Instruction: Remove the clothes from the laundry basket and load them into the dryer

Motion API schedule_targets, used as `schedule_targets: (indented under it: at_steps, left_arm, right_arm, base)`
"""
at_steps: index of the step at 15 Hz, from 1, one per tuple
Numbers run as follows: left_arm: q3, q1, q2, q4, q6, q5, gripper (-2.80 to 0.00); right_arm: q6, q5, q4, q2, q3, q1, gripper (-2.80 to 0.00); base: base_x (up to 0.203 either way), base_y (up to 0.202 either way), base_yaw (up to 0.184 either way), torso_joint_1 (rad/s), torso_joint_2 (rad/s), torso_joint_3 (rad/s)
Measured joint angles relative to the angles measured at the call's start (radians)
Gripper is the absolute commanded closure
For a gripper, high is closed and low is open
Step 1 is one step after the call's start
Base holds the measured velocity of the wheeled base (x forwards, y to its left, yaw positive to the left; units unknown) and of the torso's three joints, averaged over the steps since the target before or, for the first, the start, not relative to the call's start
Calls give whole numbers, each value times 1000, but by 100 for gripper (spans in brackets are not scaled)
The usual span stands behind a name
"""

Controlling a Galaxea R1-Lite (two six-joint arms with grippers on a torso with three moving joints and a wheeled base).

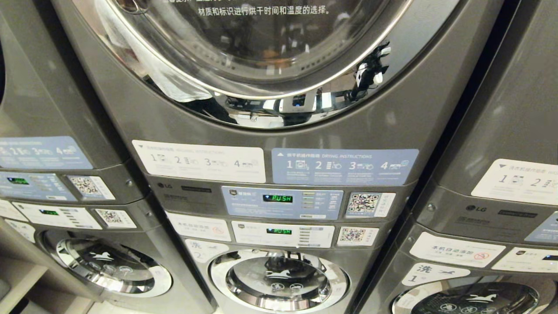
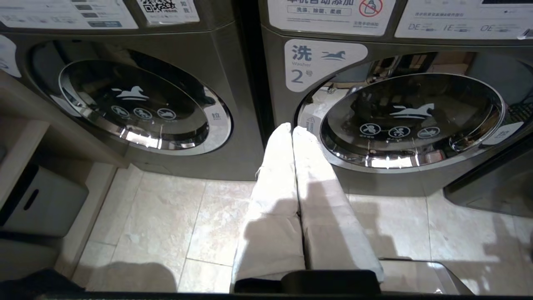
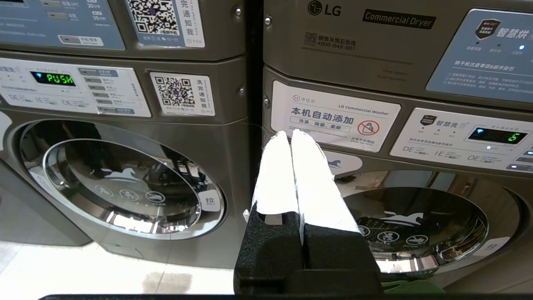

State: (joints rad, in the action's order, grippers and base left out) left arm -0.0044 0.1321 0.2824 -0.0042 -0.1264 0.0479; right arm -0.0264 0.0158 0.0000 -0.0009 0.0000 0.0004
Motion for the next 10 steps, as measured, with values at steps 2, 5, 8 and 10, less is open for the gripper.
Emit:
schedule_targets:
  at_steps: [2,5,8,10]
  left_arm:
    - [2,-31,-3,0,3,0,0]
    - [2,-148,-21,2,20,-2,0]
    - [3,-158,-133,2,16,-5,0]
    - [3,-150,-215,3,-2,-14,0]
  right_arm:
    - [-3,0,0,0,0,0,0]
    - [-11,2,0,0,0,0,0]
    - [-11,1,0,0,0,0,0]
    - [-12,2,1,0,0,0,0]
  base:
    - [0,0,0,0,0,0]
    - [0,0,0,0,0,0]
    - [0,0,0,0,0,0]
    - [0,0,0,0,0,0]
